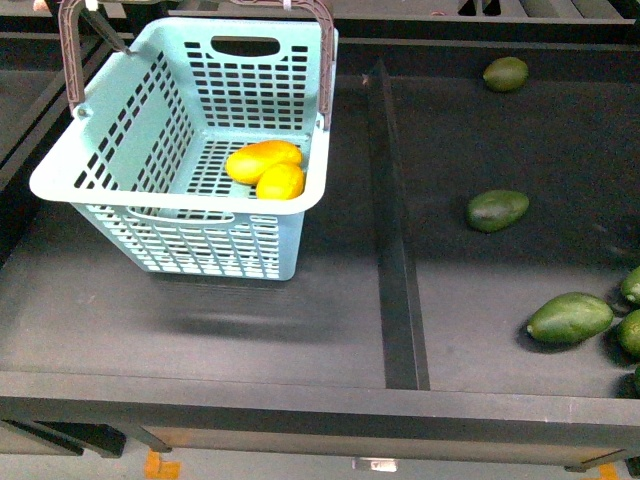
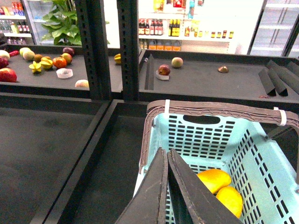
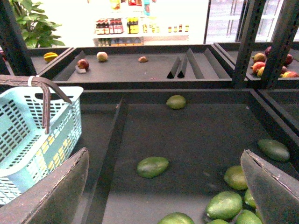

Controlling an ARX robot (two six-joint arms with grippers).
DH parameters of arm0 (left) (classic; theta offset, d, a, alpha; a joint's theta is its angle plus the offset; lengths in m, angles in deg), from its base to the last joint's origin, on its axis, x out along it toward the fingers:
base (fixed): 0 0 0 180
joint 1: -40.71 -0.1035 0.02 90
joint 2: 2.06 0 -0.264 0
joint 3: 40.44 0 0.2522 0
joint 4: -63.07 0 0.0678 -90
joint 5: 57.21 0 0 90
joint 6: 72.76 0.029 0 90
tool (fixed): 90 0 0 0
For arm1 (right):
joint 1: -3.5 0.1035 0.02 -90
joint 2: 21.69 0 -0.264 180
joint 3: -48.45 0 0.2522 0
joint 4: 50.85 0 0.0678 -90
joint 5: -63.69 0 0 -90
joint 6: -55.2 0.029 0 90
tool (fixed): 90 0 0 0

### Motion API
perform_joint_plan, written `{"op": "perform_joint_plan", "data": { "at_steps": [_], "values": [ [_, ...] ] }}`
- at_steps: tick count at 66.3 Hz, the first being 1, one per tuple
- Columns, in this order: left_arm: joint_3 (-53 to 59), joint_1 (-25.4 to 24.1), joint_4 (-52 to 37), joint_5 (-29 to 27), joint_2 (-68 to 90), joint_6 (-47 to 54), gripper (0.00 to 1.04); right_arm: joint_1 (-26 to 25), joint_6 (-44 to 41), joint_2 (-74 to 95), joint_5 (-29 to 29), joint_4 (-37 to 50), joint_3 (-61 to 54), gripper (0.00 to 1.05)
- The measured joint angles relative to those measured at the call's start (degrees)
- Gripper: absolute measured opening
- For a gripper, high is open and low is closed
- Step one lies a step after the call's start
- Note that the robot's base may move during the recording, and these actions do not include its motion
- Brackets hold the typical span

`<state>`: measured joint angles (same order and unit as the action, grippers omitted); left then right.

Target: Pick lemon and mango into basket

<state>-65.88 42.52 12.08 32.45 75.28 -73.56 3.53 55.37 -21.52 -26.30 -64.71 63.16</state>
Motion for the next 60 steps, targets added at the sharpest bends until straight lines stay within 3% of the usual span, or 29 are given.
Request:
{"op": "perform_joint_plan", "data": {
  "at_steps": [24,60],
  "values": [
    [8.5,-1.6,13.2,0.3,-21.8,0.1,0.04,0.0,0.0,0.0,0.0,0.0,0.0,0.96],
    [10.8,-1.6,38.1,0.3,-50.4,0.2,0.04,0.0,0.0,0.0,0.0,0.0,0.0,0.96]
  ]
}}
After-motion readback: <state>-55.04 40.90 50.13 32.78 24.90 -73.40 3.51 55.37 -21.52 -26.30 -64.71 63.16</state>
